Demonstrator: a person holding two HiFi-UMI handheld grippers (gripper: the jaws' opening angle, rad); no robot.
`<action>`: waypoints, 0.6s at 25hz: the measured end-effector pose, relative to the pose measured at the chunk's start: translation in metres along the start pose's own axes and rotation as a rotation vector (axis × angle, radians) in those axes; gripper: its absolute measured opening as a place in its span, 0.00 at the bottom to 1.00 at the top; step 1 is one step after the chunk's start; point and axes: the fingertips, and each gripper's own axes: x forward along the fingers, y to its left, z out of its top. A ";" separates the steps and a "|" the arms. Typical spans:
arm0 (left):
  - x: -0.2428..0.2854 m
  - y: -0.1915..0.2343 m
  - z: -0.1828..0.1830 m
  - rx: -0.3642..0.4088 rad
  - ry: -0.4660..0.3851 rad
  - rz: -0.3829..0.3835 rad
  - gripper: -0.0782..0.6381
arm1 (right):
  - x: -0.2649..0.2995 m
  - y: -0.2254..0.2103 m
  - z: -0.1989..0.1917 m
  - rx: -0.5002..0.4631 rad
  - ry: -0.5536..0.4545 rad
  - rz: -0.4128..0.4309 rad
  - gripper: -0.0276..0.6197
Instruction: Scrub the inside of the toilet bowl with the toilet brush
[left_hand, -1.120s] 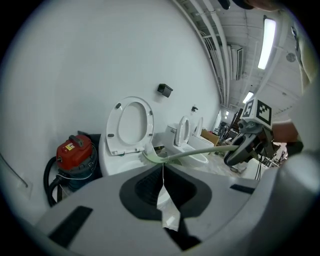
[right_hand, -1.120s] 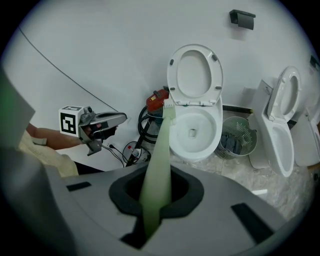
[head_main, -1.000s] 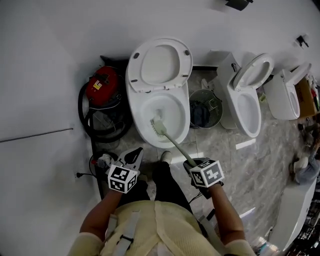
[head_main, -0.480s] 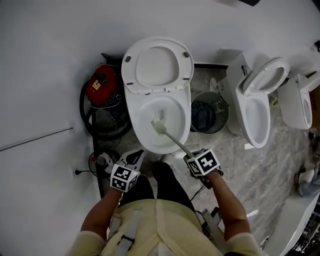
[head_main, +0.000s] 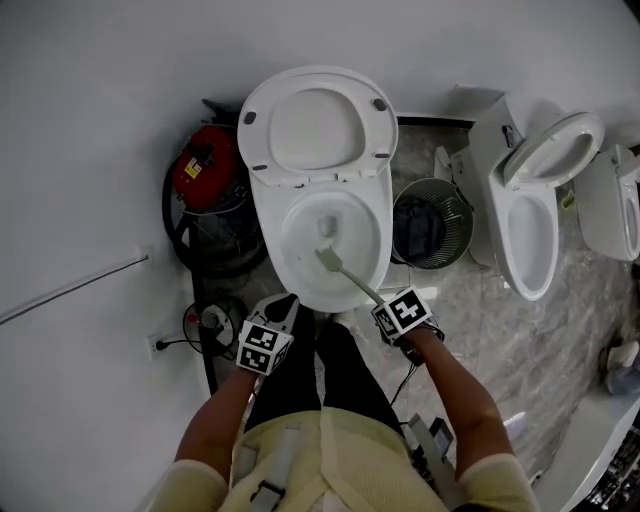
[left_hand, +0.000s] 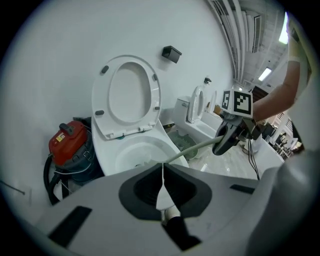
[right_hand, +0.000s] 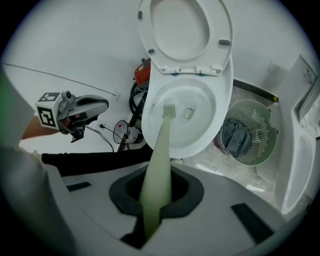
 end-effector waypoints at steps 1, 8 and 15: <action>0.006 0.002 -0.004 0.001 0.013 -0.006 0.13 | 0.009 -0.002 0.003 0.015 0.003 0.000 0.09; 0.045 0.014 -0.037 0.065 0.128 -0.079 0.13 | 0.065 -0.010 0.012 0.138 0.037 -0.019 0.09; 0.064 0.031 -0.040 0.073 0.146 -0.124 0.13 | 0.097 -0.014 0.018 0.235 0.061 -0.052 0.09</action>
